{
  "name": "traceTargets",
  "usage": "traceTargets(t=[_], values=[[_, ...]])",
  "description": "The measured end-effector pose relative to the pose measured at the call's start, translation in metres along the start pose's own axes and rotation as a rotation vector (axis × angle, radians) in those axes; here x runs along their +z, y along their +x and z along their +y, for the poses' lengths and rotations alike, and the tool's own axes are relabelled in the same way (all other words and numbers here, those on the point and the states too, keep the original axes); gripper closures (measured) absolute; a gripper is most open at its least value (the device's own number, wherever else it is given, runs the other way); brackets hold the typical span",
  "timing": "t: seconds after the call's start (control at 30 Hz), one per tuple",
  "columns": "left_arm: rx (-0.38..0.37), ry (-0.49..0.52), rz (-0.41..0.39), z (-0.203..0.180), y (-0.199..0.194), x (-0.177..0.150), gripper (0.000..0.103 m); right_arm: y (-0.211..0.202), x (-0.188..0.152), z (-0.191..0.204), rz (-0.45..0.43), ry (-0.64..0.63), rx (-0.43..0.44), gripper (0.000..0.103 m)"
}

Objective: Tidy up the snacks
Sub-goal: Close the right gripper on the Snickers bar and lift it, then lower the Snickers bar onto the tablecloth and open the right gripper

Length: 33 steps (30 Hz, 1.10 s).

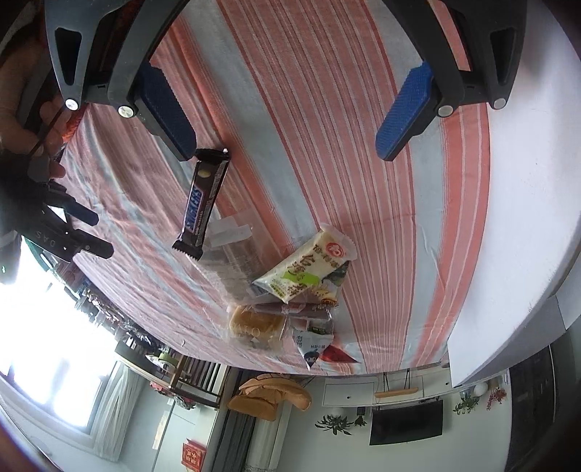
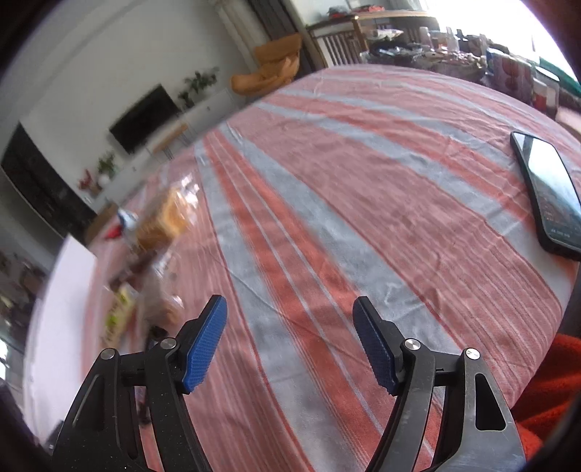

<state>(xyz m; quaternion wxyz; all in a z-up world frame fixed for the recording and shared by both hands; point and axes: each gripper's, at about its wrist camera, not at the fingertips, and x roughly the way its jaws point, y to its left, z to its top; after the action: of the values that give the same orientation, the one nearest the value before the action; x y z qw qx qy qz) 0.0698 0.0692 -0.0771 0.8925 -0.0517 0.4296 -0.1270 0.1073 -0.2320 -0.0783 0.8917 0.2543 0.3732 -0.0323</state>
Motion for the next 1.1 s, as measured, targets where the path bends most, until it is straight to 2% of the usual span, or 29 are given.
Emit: traceTargets(t=[0.07,0.13,0.33,0.47,0.73,0.83,0.93,0.97,1.0,1.1], values=[[-0.009,-0.022,-0.022,0.002,-0.011,0.006,0.004,-0.003,0.001,-0.006,0.007,0.03,0.049,0.027],[-0.016,-0.053,-0.043,0.007,-0.022,0.012,0.004,0.008,-0.001,-0.002,0.086,0.028,0.118,0.027],[-0.013,-0.119,-0.095,0.021,-0.046,0.025,0.004,0.021,-0.045,0.062,0.315,-0.122,0.261,0.027],[-0.007,-0.141,-0.117,0.027,-0.054,0.028,0.004,0.038,-0.076,0.1,0.394,-0.204,0.227,0.029],[0.02,-0.123,-0.117,0.028,-0.055,0.024,0.004,0.044,-0.094,0.136,0.313,-0.411,0.05,0.032],[0.012,-0.126,-0.111,0.026,-0.053,0.024,0.004,0.04,-0.094,0.137,0.282,-0.482,-0.007,0.046],[0.009,-0.122,-0.11,0.023,-0.052,0.024,0.004,0.039,-0.091,0.134,0.266,-0.501,-0.032,0.065],[0.01,-0.119,-0.11,0.022,-0.052,0.024,0.004,0.038,-0.089,0.132,0.263,-0.502,-0.041,0.076],[0.01,-0.115,-0.11,0.021,-0.052,0.024,0.004,0.037,-0.088,0.13,0.262,-0.5,-0.046,0.08],[0.012,-0.11,-0.107,0.02,-0.052,0.024,0.004,0.037,-0.08,0.123,0.272,-0.483,-0.041,0.084]])
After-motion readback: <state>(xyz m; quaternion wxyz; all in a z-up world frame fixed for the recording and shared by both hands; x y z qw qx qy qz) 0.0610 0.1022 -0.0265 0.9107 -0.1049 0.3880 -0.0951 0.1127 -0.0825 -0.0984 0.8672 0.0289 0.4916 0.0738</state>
